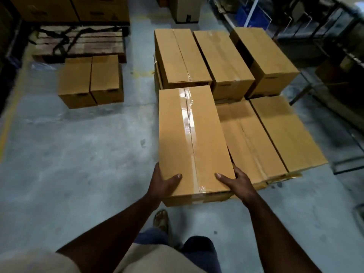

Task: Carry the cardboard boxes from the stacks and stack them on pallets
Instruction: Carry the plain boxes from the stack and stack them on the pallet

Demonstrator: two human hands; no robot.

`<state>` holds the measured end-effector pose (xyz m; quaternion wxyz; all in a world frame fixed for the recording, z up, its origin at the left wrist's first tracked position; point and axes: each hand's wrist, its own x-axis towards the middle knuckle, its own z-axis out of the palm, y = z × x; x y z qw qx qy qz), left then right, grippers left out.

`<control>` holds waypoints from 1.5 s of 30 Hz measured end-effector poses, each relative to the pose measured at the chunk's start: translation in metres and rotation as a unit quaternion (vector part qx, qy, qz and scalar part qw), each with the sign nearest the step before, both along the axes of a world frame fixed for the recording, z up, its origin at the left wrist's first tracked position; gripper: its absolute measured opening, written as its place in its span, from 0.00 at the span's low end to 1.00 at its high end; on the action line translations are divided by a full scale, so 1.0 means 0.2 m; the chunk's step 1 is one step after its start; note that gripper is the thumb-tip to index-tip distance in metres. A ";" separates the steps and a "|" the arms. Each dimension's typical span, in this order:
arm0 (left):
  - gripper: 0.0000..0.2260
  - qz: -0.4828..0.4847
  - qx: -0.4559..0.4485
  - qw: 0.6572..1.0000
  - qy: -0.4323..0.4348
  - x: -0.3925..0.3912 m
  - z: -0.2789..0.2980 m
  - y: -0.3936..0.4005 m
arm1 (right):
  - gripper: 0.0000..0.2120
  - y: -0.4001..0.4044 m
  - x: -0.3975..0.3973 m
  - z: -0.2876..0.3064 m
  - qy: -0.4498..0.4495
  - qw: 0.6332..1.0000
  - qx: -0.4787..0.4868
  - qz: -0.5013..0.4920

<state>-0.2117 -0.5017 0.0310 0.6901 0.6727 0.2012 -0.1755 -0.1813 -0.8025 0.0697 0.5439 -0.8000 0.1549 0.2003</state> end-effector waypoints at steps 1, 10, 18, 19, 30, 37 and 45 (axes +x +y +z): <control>0.45 -0.005 0.010 1.000 -0.002 0.02 -0.01 -0.04 | 0.44 -0.05 0.02 -0.02 0.005 1.000 0.001 -0.003; 0.45 0.026 0.043 0.999 0.015 0.22 -0.04 -0.45 | 0.46 -0.44 0.32 -0.15 0.032 0.997 0.016 0.071; 0.42 0.103 0.176 0.977 0.059 0.24 -0.10 -0.67 | 0.50 -0.59 0.50 -0.23 0.133 0.972 -0.038 0.190; 0.42 0.117 0.197 0.971 0.066 0.24 -0.10 -0.69 | 0.52 -0.59 0.53 -0.24 0.150 0.970 -0.024 0.190; 0.39 0.165 0.215 0.960 0.075 0.37 -0.07 -0.82 | 0.41 -0.61 0.64 -0.31 0.104 0.986 -0.040 0.127; 0.39 0.145 0.205 0.963 0.097 0.36 -0.05 -0.76 | 0.40 -0.58 0.58 -0.24 0.091 0.981 -0.087 0.151; 0.31 0.238 0.147 0.959 0.049 0.34 0.07 -0.60 | 0.34 -0.29 0.48 -0.08 -0.211 0.947 -0.202 0.133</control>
